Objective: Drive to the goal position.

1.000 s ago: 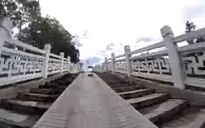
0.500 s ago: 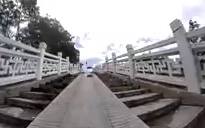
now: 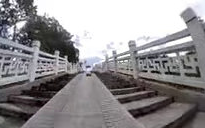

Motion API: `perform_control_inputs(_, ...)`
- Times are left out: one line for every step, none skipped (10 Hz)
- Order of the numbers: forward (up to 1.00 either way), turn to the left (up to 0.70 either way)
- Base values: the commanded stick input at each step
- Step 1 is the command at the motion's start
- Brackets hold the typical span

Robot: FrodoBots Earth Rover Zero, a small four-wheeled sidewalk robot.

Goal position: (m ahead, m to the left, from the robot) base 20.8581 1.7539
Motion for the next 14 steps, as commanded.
perform_control_inputs(0.7, 0.0)
perform_control_inputs(0.7, 0.0)
perform_control_inputs(0.7, 0.06)
perform_control_inputs(0.7, 0.14)
perform_control_inputs(0.7, 0.14)
perform_control_inputs(0.7, 0.14)
perform_control_inputs(0.7, 0.14)
perform_control_inputs(0.7, 0.14)
perform_control_inputs(0.7, 0.14)
perform_control_inputs(0.7, 0.14)
perform_control_inputs(0.7, 0.14)
perform_control_inputs(0.7, 0.14)
perform_control_inputs(0.7, 0.14)
perform_control_inputs(0.7, 0.14)
